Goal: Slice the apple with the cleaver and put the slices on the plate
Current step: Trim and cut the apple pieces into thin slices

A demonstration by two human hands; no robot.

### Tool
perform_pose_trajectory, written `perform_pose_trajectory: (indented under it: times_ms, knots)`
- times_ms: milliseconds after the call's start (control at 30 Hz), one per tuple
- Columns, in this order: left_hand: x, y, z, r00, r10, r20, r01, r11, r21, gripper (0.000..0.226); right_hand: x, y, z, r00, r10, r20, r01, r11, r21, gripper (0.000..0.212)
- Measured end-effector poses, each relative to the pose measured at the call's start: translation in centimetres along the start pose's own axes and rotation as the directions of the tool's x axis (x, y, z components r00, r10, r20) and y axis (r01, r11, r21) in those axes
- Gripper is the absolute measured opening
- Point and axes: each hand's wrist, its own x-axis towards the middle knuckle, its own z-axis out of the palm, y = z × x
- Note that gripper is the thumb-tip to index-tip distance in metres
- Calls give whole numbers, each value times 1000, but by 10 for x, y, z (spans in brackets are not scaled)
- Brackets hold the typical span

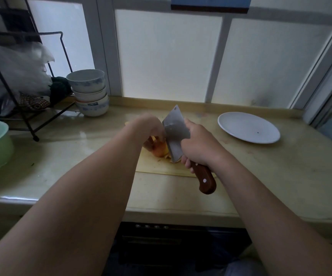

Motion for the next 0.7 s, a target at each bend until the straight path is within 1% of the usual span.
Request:
perform_pose_trajectory:
  times_ms: [200, 467, 700]
  knots:
    - [1, -2, 0, 1000, 6, -8, -6, 1000, -13, 26, -9, -7, 1, 1000, -5, 10, 6, 997, -78, 97]
    - [5, -3, 1, 1000, 13, -17, -13, 1000, -5, 25, -37, -12, -5, 997, 27, 72, -14, 983, -181, 94]
    - [6, -3, 0, 999, 24, -28, -23, 1000, 21, 24, -32, -20, -1, 996, 24, 86, 0, 965, -263, 94]
